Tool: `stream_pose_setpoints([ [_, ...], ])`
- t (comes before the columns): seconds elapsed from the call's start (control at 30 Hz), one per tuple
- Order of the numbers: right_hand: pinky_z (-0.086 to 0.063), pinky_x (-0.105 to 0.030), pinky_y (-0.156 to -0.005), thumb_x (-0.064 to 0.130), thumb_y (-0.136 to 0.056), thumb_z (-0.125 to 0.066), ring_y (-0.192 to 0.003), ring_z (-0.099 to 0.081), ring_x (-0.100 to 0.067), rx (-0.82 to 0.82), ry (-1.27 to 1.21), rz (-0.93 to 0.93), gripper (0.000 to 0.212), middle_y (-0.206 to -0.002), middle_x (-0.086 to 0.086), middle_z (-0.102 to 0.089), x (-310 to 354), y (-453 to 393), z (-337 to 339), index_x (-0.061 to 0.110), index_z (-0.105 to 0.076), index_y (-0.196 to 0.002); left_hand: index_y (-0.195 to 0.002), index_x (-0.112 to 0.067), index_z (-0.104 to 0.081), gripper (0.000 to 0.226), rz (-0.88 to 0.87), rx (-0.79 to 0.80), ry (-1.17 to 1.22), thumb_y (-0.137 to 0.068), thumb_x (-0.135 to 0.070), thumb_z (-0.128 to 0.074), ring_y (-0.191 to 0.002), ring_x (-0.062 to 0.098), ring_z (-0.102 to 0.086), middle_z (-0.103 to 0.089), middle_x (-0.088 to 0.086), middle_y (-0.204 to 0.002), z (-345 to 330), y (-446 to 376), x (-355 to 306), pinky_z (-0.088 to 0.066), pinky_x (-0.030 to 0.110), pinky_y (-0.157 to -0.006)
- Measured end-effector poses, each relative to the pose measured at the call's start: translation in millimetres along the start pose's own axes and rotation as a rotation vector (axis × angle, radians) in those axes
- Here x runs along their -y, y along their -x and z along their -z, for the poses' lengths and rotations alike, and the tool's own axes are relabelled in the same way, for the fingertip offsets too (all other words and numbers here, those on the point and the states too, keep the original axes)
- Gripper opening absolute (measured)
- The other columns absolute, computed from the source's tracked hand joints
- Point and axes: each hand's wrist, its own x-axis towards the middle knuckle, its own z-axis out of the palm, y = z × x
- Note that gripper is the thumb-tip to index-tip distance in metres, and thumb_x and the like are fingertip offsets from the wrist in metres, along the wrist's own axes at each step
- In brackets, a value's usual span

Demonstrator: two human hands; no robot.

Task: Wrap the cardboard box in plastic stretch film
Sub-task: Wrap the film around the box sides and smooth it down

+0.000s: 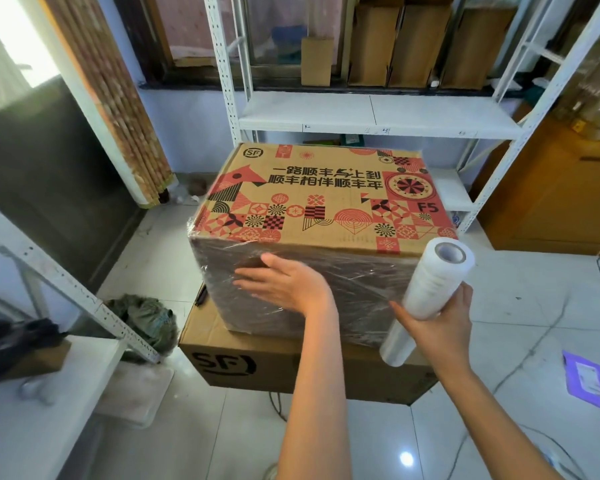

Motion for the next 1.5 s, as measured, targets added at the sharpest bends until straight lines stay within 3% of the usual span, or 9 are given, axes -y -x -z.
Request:
stream_pose_setpoints([
  [0.17, -0.053, -0.048, -0.086, 0.043, -0.054, -0.088, -0.112, -0.052, -0.024, 0.023, 0.003, 0.034, 0.093, -0.127, -0.003, -0.04, 2.3, 2.2, 0.0, 0.028, -0.031, -0.126, -0.148, 0.0, -0.011, 0.064, -0.687, -0.074, -0.222, -0.099, -0.042, -0.011, -0.143, 0.033, -0.01, -0.012, 0.019, -0.156, 16.8, -55.3, 2.9, -0.008, 0.05, -0.117],
  [0.3, -0.054, -0.048, -0.086, 0.044, -0.055, -0.088, -0.113, -0.052, -0.024, 0.035, 0.011, 0.024, 0.094, -0.127, -0.003, -0.04, 3.6, 0.4, 1.9, 0.026, -0.031, -0.128, -0.114, -0.01, -0.067, 0.044, -1.454, 0.128, -0.528, -0.094, -0.022, -0.029, -0.123, 0.034, -0.051, -0.061, 0.011, -0.126, -2.7, -85.7, -7.3, -0.02, 0.044, -0.113],
  [0.43, -0.054, -0.048, -0.088, 0.047, -0.055, -0.087, -0.113, -0.052, -0.023, 0.039, 0.008, 0.022, 0.091, -0.127, -0.002, -0.039, 5.7, -2.1, 1.2, 0.03, -0.031, -0.125, -0.078, -0.01, -0.071, 0.037, -1.537, 0.101, -0.612, -0.09, -0.018, -0.037, -0.069, 0.026, -0.059, -0.068, 0.005, -0.078, 3.0, -95.1, -12.7, -0.033, 0.036, -0.072],
  [0.63, -0.053, -0.047, -0.086, 0.043, -0.054, -0.089, -0.11, -0.053, -0.021, 0.022, 0.011, 0.033, 0.091, -0.124, -0.003, -0.042, 5.3, 1.9, 1.1, 0.029, -0.032, -0.123, -0.091, -0.009, -0.073, 0.04, -1.781, 0.402, -0.6, -0.091, -0.025, -0.036, -0.076, 0.022, -0.06, -0.069, 0.005, -0.088, -10.0, -41.8, 0.7, -0.035, 0.033, -0.071],
  [0.9, -0.05, -0.037, -0.084, 0.043, -0.055, -0.088, -0.103, -0.046, -0.01, 0.016, 0.007, 0.024, 0.086, -0.123, -0.001, -0.042, 9.3, -5.5, 2.1, 0.027, -0.037, -0.121, -0.092, -0.007, -0.058, 0.022, -1.764, 0.352, -0.546, -0.087, -0.022, -0.043, -0.065, 0.025, -0.053, -0.061, 0.008, -0.079, -18.1, -30.8, -5.6, -0.032, 0.033, -0.064],
  [1.03, -0.05, -0.037, -0.082, 0.045, -0.053, -0.088, -0.102, -0.047, -0.011, 0.028, 0.038, 0.028, 0.089, -0.123, -0.003, -0.042, 8.3, -7.2, 4.3, 0.024, -0.037, -0.122, -0.088, -0.024, -0.056, 0.014, -2.247, 0.819, -0.374, -0.076, -0.029, -0.062, -0.077, 0.004, -0.053, -0.057, -0.005, -0.086, 20.3, -37.5, 28.3, -0.037, 0.01, -0.079],
  [1.1, -0.048, -0.033, -0.082, 0.045, -0.052, -0.088, -0.101, -0.046, -0.011, 0.023, 0.053, 0.055, 0.091, -0.122, -0.005, -0.042, 7.1, -6.1, 6.0, 0.021, -0.037, -0.124, -0.123, -0.008, -0.052, 0.041, -2.717, 1.017, -0.575, -0.09, -0.031, -0.045, -0.123, 0.021, -0.046, -0.052, 0.011, -0.129, 35.0, -55.3, 55.8, -0.026, 0.031, -0.113],
  [1.3, -0.046, -0.029, -0.084, 0.047, -0.05, -0.088, -0.102, -0.047, -0.009, 0.037, 0.027, 0.054, 0.088, -0.122, 0.0, -0.042, 6.1, -2.4, 5.9, 0.036, -0.032, -0.118, -0.143, 0.013, 0.006, 0.078, -3.284, 0.603, -1.235, -0.085, -0.019, -0.034, -0.138, 0.048, 0.016, 0.015, 0.033, -0.15, 2.1, -109.1, 50.7, 0.01, 0.057, -0.113],
  [1.5, -0.047, -0.03, -0.081, 0.051, -0.049, -0.087, -0.103, -0.047, -0.008, 0.004, 0.018, 0.061, 0.089, -0.121, -0.002, -0.043, 3.4, -5.4, 7.6, 0.034, -0.032, -0.118, -0.147, -0.004, -0.024, 0.072, -3.344, 0.652, -1.22, -0.084, -0.025, -0.05, -0.137, 0.051, 0.017, 0.01, 0.032, -0.151, -1.3, -91.3, 56.9, 0.013, 0.061, -0.111],
])
